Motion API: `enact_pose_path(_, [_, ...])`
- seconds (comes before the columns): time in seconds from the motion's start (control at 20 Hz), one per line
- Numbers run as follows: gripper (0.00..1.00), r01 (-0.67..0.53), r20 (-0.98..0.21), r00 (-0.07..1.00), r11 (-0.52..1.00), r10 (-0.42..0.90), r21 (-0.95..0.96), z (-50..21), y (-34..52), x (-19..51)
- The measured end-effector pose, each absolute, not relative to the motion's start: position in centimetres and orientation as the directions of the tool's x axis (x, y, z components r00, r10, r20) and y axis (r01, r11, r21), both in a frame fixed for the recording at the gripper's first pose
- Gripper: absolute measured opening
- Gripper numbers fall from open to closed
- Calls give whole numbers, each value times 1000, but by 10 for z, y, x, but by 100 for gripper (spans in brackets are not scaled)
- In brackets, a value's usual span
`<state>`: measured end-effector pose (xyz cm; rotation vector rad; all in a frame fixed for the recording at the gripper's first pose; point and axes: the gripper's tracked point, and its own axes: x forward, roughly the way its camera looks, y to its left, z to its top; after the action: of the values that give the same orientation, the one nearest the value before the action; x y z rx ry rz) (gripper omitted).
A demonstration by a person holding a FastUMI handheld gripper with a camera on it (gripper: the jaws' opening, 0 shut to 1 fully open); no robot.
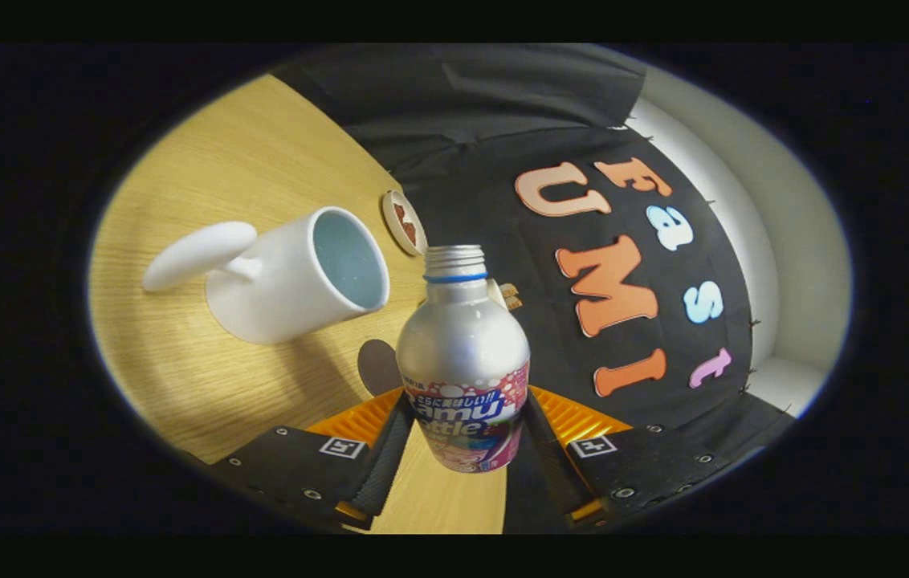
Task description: Take the bottle from table, then pour the juice into the cup, finally place the bottle on the coaster
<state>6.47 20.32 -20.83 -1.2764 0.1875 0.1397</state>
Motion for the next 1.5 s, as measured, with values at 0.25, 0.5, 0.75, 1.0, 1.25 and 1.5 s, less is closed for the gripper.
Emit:
enact_pose_path(0.25, [77,-214,-217,976,180,2,-960,-208,203,67])
enact_pose_path(0.5, [77,-206,-207,978,73,-1,-976,-198,200,75])
enact_pose_path(0.75, [77,-173,-173,985,2,12,-985,-192,201,83])
enact_pose_path(1.0, [77,-169,-170,985,-46,29,-985,-192,205,84])
enact_pose_path(1.25, [77,-155,-160,986,-105,42,-982,-191,208,87])
enact_pose_path(1.5, [77,-150,-157,987,-134,44,-980,-189,206,89])
